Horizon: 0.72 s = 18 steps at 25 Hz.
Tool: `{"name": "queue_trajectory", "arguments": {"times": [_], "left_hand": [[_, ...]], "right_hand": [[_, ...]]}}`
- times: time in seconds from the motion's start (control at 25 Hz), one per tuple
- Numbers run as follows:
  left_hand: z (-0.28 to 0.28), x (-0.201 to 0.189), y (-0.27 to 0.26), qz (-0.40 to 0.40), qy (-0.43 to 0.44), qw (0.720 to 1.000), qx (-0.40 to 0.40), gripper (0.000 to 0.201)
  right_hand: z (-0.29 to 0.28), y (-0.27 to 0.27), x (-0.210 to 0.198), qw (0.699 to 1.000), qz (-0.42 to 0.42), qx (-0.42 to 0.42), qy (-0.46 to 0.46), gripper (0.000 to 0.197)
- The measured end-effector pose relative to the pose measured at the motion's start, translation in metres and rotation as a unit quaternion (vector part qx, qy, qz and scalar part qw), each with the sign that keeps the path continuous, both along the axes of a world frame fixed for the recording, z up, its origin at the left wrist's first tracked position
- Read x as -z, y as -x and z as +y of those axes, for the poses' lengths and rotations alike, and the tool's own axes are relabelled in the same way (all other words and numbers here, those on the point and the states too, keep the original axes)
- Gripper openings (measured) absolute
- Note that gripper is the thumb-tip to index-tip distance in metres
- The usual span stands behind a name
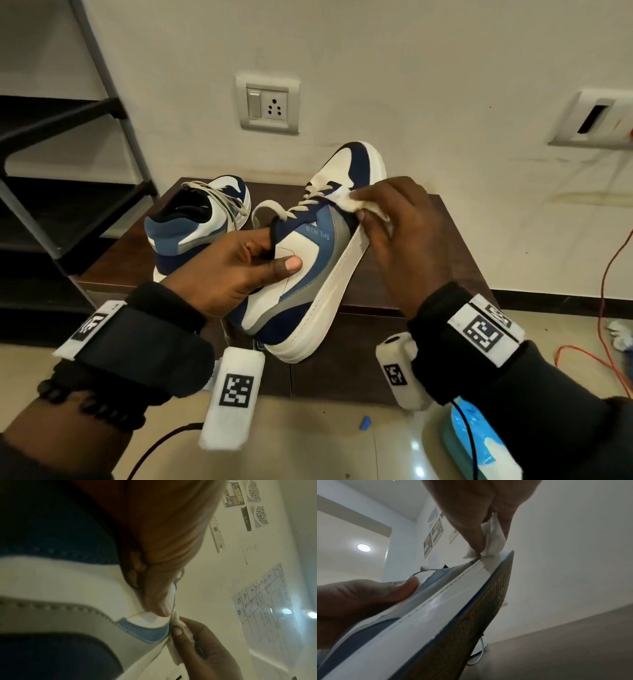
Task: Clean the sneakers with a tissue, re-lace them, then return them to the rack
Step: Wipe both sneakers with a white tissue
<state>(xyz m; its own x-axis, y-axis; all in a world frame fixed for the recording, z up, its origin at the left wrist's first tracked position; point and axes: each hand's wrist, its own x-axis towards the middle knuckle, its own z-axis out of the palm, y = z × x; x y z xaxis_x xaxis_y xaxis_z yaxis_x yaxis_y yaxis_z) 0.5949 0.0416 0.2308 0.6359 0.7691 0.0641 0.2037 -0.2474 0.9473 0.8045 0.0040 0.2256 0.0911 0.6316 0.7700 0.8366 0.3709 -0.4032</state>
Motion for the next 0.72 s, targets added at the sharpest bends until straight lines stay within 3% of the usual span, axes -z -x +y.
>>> {"name": "queue_trajectory", "arguments": {"times": [0.16, 0.28, 0.36, 0.52, 0.64, 0.72], "left_hand": [[-0.009, 0.004, 0.003, -0.003, -0.013, 1.0, 0.004, 0.036], [-0.01, 0.006, 0.007, 0.08, -0.16, 0.984, -0.028, 0.028], [-0.01, 0.002, 0.009, 0.103, -0.2, 0.973, -0.048, 0.031], [-0.008, 0.002, 0.007, 0.086, -0.173, 0.98, -0.047, 0.028], [-0.009, 0.005, 0.004, 0.077, -0.154, 0.985, -0.025, 0.035], [-0.011, 0.007, 0.004, 0.067, -0.144, 0.987, -0.023, 0.034]], "right_hand": [[-0.014, 0.019, 0.011, 0.992, -0.127, -0.027, -0.001, 0.024], [-0.001, -0.016, -0.005, 1.0, -0.02, 0.014, 0.003, 0.02], [-0.003, -0.021, -0.008, 1.0, 0.002, 0.018, 0.006, 0.02], [-0.009, 0.007, 0.017, 0.994, -0.104, -0.034, 0.028, 0.024], [0.003, -0.014, 0.005, 0.999, -0.039, 0.018, 0.004, 0.02], [0.0, -0.005, 0.007, 0.998, -0.054, 0.021, -0.01, 0.019]]}}
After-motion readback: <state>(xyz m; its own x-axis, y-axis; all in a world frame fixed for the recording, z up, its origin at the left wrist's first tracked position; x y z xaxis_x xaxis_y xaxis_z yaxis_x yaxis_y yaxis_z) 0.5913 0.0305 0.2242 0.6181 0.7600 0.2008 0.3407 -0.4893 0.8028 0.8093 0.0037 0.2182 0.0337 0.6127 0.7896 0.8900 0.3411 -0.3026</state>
